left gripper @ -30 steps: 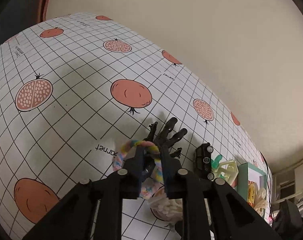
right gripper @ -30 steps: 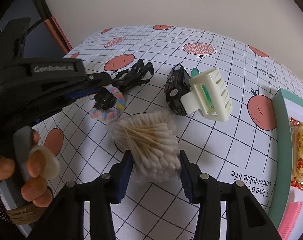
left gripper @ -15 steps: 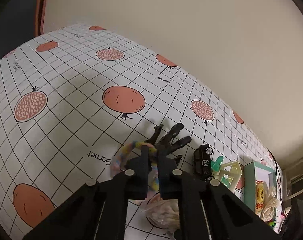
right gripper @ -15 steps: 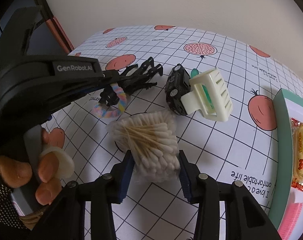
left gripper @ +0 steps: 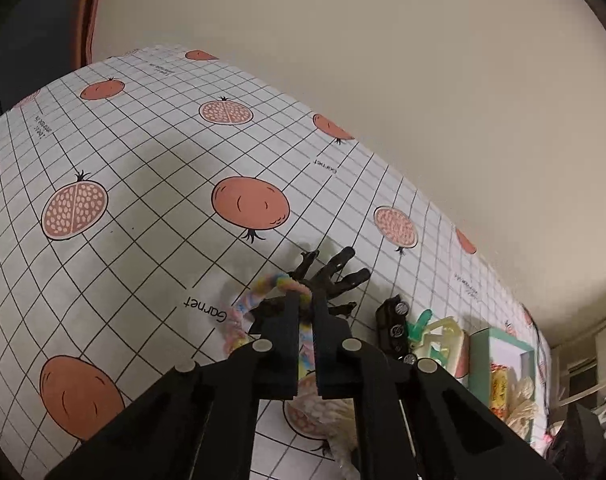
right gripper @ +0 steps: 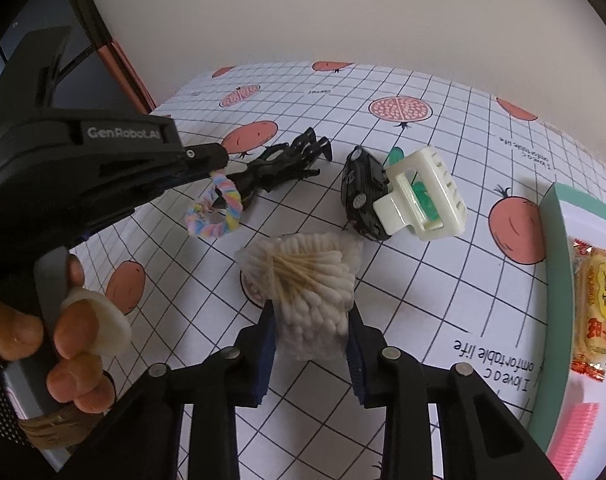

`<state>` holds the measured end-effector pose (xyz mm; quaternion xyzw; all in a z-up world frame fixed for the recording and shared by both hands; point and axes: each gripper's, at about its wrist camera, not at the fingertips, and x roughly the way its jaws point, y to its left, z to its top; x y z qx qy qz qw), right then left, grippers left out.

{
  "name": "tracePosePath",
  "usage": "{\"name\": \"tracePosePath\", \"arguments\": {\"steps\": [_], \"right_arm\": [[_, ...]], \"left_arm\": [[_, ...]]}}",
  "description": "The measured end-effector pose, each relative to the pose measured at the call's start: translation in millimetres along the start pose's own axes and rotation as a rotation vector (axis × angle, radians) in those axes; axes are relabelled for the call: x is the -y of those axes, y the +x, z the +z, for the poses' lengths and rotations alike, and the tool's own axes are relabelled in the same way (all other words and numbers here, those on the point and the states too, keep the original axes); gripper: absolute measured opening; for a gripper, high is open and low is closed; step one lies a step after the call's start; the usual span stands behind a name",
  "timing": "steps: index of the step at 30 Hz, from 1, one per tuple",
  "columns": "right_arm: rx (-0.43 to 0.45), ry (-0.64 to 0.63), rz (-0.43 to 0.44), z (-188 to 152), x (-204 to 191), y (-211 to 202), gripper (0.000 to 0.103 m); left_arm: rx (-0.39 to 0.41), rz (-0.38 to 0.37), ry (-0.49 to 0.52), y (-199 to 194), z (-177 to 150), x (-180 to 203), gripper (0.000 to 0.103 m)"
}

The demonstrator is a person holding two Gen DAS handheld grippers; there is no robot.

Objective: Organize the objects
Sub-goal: 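Carry the hair tie with the left tool while the right tool carries the swab bag into the tray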

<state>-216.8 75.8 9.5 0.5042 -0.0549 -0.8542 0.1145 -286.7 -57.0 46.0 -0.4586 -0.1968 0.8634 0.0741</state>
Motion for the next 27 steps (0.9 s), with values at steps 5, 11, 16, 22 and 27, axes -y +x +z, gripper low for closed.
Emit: {"name": "tracePosePath", "arguments": {"steps": [5,11,16,22,27], "right_arm": [[0.019,0.009,0.010,3.2,4.3,-12.5,0.031],[0.053,0.024,0.008,7.1,12.3,-31.7,0.031],[0.079,0.039,0.001,9.8,21.1,-49.0,0.031],[0.104,0.057,-0.016,10.1,35.0,-68.7,0.031],[0.119,0.068,-0.031,6.6,47.8,-85.0,0.031]], "left_arm": [[0.008,0.008,-0.011,-11.5,3.1,2.8,0.005],[0.019,0.026,-0.010,-28.4,4.8,9.9,0.005],[0.021,0.036,0.000,-37.6,2.2,18.9,0.005],[0.030,0.031,0.016,-50.3,-1.9,33.3,0.005],[0.039,0.026,0.035,-56.7,-5.4,49.3,0.005]]}}
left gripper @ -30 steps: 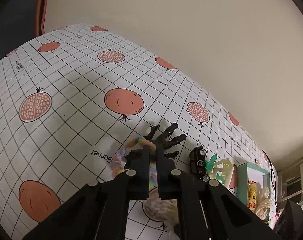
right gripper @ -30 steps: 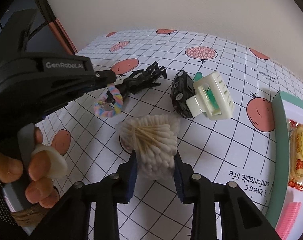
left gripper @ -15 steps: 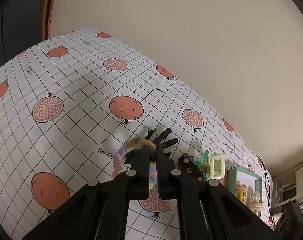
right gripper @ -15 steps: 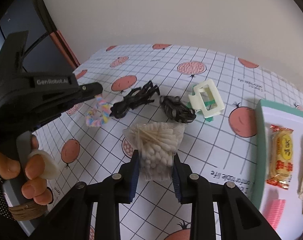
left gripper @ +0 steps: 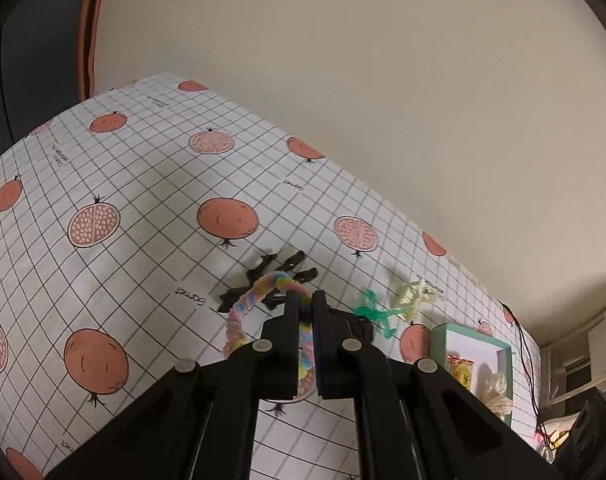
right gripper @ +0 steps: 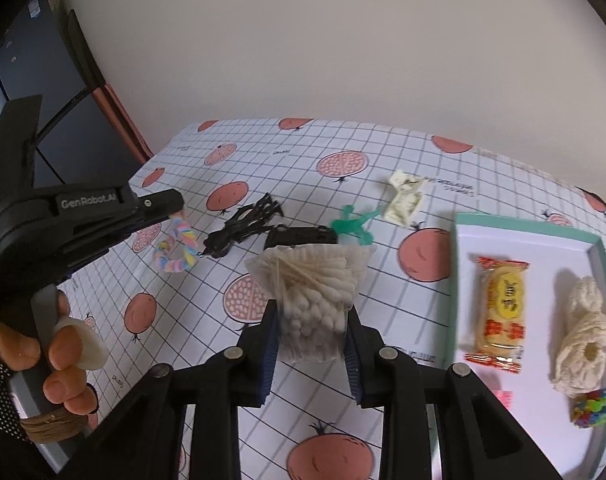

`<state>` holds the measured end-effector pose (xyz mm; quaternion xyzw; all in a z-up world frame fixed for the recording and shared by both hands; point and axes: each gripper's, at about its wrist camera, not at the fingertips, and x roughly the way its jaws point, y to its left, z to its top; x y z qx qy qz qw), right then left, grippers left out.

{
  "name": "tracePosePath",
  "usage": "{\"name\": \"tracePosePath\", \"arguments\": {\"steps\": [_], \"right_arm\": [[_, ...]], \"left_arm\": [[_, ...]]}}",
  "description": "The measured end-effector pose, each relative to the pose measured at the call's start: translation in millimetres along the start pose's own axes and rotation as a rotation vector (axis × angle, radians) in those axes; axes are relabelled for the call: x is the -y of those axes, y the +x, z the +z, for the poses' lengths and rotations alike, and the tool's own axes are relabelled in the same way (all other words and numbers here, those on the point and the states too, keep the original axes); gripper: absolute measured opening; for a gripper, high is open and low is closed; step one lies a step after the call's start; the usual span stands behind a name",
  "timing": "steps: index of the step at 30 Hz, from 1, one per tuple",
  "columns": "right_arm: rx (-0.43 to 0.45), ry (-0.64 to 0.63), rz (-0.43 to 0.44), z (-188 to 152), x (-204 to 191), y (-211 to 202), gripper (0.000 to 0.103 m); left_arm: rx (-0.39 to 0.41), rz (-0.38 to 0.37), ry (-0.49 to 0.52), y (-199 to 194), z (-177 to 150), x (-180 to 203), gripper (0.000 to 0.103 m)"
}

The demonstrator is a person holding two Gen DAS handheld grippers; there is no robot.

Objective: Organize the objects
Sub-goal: 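Carry the hair tie with the left tool while the right tool carries the swab bag into the tray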

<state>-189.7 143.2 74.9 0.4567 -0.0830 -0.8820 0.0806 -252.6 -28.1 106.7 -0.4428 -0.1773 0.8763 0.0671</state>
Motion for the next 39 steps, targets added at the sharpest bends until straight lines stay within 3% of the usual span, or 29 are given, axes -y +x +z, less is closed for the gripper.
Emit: {"name": "tracePosePath", "arguments": {"steps": [23,39], "right_arm": [[0.053,0.130,-0.110,-6.8,102.0,-64.5,0.031],[0.079,0.228,-0.189,-22.7,169.9,-105.4,0.031]], "left_arm": [[-0.010,-0.083,0.123,-9.3,-31.6,90.1,0.005],[-0.047,-0.152,0.279,-8.3,-70.6,171.7,0.006]]}}
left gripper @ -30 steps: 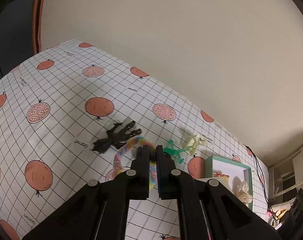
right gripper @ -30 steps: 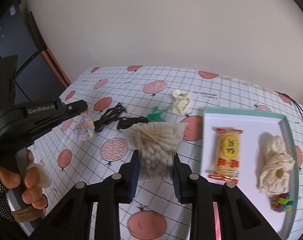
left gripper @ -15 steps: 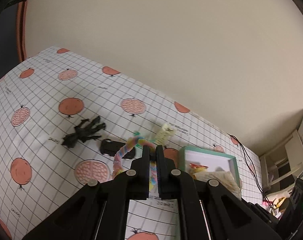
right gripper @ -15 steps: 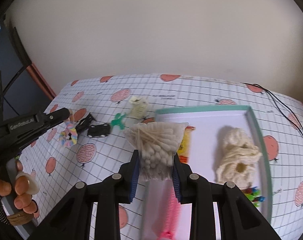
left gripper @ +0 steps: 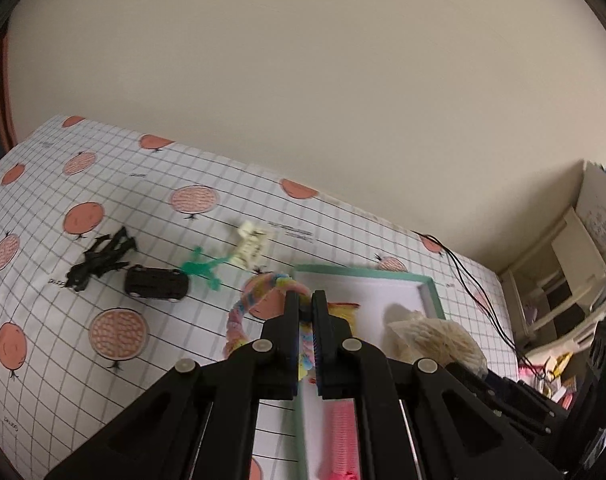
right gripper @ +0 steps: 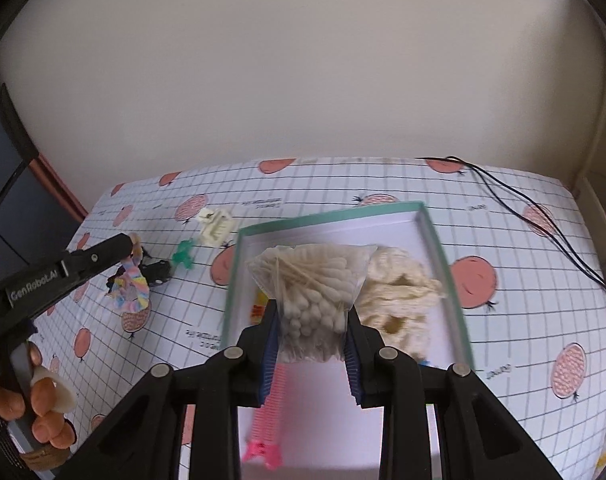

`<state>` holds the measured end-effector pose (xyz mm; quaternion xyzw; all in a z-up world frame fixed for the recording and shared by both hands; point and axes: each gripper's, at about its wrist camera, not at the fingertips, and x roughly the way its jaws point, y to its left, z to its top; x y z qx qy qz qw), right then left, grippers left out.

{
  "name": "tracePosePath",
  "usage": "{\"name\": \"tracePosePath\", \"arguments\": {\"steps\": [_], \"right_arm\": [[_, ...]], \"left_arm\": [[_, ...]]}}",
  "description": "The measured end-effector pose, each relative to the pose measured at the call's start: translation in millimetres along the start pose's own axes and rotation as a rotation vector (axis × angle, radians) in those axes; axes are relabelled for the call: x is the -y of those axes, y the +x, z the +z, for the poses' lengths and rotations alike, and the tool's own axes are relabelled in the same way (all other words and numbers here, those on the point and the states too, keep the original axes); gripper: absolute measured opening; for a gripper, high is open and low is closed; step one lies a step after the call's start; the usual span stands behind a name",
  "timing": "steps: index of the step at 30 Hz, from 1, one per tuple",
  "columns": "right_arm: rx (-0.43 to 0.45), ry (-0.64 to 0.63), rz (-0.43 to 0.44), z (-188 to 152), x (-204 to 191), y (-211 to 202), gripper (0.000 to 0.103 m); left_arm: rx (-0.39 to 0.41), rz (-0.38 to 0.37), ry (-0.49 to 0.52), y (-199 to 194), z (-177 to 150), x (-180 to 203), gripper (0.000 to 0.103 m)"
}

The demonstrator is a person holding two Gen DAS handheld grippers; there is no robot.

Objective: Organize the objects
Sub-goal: 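Carry the hair tie with the left tool while the right tool carries the swab bag into the tray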

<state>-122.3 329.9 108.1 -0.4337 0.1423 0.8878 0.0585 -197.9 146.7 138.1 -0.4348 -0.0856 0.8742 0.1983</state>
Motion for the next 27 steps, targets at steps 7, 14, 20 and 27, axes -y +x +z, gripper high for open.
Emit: {"name": "tracePosePath", "arguments": {"steps": [7,14,20,27], "right_arm": [[0.015,0.038,-0.019,-2.5,23.1,-12.4,0.031],[0.021,0.071,-0.023,-2.9,36.6,-15.2,0.031],[0.004,0.070,-0.026,-6.6,39.4,-7.9,0.031],[-0.025,0.075,-0.038,-11.1,42.8,8.5,0.031]], "left_arm": [[-0.025,-0.037,0.048,7.1,-10.2,29.2,0.006],[-0.049,-0.065,0.087,14.9,-20.2,51.4,0.006],[-0.068,-0.084,0.106,23.4,-25.4,59.4,0.006],[-0.113,-0.104,0.093,41.8,-32.0,60.5,0.006]]}}
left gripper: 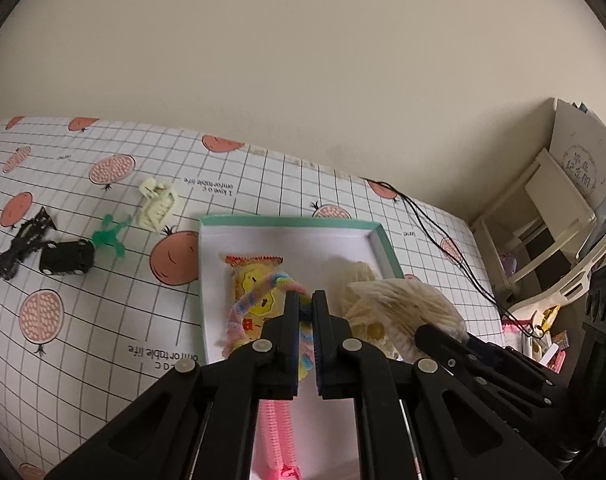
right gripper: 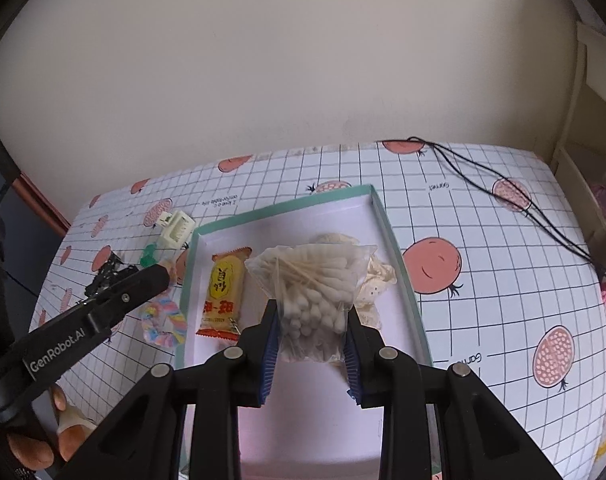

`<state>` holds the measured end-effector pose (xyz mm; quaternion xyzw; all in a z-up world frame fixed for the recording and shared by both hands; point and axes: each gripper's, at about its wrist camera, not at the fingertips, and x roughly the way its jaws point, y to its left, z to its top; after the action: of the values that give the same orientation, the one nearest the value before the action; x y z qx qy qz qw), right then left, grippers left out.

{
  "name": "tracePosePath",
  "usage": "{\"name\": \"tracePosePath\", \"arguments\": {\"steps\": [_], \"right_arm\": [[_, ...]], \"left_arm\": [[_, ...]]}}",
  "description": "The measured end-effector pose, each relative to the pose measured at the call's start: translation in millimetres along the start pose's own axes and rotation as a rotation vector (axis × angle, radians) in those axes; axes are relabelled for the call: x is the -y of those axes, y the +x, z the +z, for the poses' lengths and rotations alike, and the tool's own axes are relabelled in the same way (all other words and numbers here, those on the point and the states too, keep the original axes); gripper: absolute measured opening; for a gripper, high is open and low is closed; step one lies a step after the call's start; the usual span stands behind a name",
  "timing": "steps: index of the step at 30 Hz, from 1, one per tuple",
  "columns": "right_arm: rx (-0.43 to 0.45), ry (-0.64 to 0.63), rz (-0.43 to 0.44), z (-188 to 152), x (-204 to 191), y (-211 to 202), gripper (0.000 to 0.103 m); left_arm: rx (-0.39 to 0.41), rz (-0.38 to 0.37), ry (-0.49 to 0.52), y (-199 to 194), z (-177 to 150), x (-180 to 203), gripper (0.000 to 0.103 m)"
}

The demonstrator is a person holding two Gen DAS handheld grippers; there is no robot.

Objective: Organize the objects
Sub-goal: 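Carry the hair tie with the left tool while the right tool carries the swab bag into the tray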

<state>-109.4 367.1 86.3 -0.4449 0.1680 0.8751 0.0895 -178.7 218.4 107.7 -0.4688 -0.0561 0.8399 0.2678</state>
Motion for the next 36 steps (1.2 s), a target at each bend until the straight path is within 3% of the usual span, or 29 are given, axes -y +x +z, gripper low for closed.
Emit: {"name": "tracePosePath", "arguments": {"steps": [13,36], "right_arm": [[-0.060,-0.007,0.001,-9.2,-0.1,32.2,0.031],[-0.165,-0.013,-0.017,-24.6,0.3,73.8,0.031]], "left_arm": [[-0.079,-0.006,0.001,43.7,-14.7,3.6,0.006],[-0.162,-0.021,-0.052,81.2,-29.8,-7.3,0.006]]}}
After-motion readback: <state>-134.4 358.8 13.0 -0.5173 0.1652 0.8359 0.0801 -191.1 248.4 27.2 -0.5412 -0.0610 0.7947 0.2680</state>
